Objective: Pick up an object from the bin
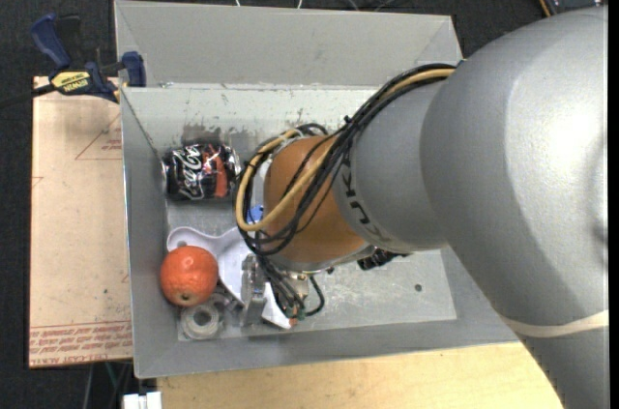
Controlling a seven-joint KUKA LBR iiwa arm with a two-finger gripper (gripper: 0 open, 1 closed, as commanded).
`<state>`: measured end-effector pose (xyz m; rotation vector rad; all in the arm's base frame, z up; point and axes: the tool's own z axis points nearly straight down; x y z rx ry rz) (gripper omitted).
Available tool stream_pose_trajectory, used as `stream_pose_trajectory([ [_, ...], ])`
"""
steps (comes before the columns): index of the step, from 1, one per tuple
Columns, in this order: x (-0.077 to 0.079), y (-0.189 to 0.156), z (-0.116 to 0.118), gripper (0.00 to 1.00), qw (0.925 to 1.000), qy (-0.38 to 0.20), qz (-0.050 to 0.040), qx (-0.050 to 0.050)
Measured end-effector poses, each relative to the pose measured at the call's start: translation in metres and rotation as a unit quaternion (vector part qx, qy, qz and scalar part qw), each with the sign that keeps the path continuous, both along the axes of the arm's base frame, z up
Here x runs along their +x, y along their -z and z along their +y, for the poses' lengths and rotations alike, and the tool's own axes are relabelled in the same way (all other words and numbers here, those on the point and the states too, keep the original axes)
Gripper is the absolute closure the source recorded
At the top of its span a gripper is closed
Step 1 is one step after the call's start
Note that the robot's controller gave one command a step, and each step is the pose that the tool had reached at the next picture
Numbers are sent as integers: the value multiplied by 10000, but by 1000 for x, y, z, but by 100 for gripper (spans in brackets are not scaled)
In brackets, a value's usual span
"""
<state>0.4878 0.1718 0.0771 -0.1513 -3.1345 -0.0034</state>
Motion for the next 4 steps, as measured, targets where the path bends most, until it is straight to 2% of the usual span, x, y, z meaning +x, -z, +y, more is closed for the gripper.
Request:
stream_pose_trajectory([
  [1,0,0,0,100,10000,9,6,0],
  [4,-1,-29,-1,100,10000,24,22,-4],
])
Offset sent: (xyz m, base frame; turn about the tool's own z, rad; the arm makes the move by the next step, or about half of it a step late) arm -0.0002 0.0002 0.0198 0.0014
